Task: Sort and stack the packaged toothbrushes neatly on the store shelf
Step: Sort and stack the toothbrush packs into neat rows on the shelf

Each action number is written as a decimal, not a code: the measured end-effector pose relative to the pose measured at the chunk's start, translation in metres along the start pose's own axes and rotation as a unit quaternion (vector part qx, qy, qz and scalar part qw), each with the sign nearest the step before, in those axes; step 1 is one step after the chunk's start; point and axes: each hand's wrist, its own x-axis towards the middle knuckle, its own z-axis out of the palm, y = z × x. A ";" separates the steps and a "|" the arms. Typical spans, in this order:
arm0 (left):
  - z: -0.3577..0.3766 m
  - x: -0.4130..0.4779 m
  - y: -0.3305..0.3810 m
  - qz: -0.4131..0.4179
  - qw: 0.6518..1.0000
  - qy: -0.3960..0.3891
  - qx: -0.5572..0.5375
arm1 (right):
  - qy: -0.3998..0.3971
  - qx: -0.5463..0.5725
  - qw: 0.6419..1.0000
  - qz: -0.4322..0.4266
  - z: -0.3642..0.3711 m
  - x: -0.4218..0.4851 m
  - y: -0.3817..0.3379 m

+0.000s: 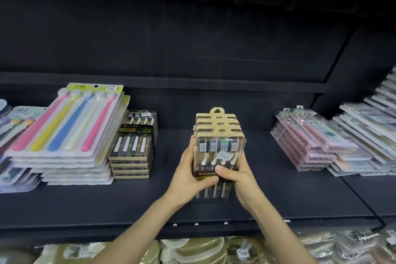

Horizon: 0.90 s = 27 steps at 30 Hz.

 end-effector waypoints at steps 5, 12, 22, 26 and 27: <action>-0.003 0.020 0.021 -0.124 0.987 0.022 -0.102 | 0.034 0.001 0.997 0.072 0.004 0.022 -0.030; -0.012 0.047 0.023 -0.280 0.958 0.035 -0.060 | 0.031 -0.033 0.974 0.220 -0.002 0.045 -0.027; -0.013 0.062 0.022 -0.337 0.941 0.023 -0.014 | 0.063 -0.098 0.957 0.265 -0.003 0.054 -0.021; -0.025 0.048 0.036 -0.264 0.953 0.024 0.146 | 0.027 -0.083 0.962 0.260 -0.004 0.036 -0.014; -0.034 0.040 0.040 -0.221 0.951 0.048 0.213 | 0.028 -0.070 0.964 0.255 -0.003 0.031 -0.011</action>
